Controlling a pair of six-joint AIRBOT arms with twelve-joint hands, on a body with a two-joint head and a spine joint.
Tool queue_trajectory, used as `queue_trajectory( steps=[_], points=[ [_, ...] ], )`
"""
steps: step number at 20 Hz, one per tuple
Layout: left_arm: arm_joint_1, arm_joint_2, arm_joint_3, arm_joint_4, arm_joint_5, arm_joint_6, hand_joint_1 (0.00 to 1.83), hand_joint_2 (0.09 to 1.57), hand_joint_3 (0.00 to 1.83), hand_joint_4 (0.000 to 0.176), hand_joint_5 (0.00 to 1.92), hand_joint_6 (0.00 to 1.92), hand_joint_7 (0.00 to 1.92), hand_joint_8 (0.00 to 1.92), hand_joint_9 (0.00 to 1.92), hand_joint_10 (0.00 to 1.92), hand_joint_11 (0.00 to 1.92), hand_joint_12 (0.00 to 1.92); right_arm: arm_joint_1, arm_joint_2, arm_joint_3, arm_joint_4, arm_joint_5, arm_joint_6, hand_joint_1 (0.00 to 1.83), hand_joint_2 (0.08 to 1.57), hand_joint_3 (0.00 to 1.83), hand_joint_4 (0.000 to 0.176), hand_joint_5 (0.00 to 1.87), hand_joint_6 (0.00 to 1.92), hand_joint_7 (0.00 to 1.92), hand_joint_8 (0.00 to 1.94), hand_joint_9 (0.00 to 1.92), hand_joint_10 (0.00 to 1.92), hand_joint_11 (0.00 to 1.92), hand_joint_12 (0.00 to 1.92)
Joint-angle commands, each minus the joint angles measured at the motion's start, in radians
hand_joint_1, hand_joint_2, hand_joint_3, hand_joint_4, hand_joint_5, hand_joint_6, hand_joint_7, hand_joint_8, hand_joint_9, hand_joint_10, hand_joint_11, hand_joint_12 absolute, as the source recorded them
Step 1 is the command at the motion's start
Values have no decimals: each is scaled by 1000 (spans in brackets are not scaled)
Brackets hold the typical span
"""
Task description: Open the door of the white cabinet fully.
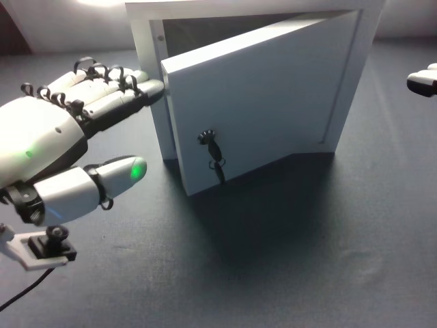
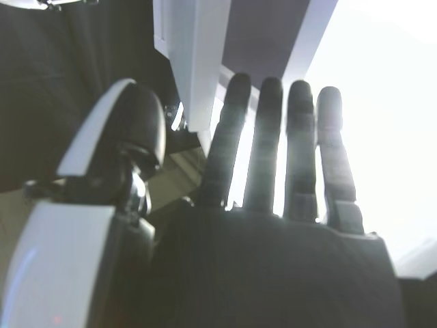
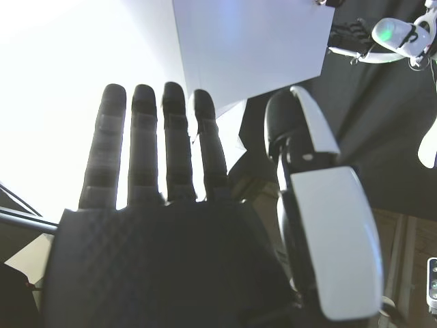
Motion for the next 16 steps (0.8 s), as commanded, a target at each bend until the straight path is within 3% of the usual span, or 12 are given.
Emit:
queue_trajectory(
  steps=[1, 4, 8, 10, 12, 16],
  points=[
    [-14, -4, 3, 1, -110, -5, 118, 1483, 1, 0, 127, 0, 101, 0, 101, 0, 0, 349, 6, 2, 5, 29, 123, 7, 539, 1315, 1, 0, 313, 1, 317, 1, 255, 1, 163, 62],
    [-31, -13, 8, 16, -93, -5, 143, 1493, 2, 0, 128, 0, 90, 0, 116, 0, 0, 448, 6, 2, 5, 29, 123, 8, 533, 1311, 0, 0, 318, 1, 324, 2, 269, 4, 189, 63],
    [-45, -22, 7, 47, -85, -14, 113, 1523, 5, 0, 76, 1, 31, 3, 67, 3, 0, 367, 6, 2, 5, 29, 123, 9, 548, 1314, 0, 0, 328, 4, 338, 4, 280, 4, 192, 55],
    [-45, -22, 1, 60, -84, -17, 153, 1508, 0, 0, 115, 5, 86, 7, 116, 7, 0, 554, 6, 2, 5, 30, 123, 9, 548, 1313, 0, 0, 330, 4, 334, 2, 272, 0, 181, 49],
    [-46, -22, -1, 73, -86, -25, 102, 1500, 0, 0, 99, 2, 31, 3, 23, 7, 0, 333, 6, 2, 5, 30, 123, 11, 557, 1312, 0, 0, 326, 1, 332, 1, 272, 1, 190, 51],
    [-49, -23, -7, 97, -92, -41, 99, 1513, 2, 0, 139, 5, 92, 9, 44, 7, 0, 212, 6, 1, 5, 30, 123, 11, 570, 1317, 0, 0, 330, 3, 344, 4, 293, 6, 214, 55]
  ],
)
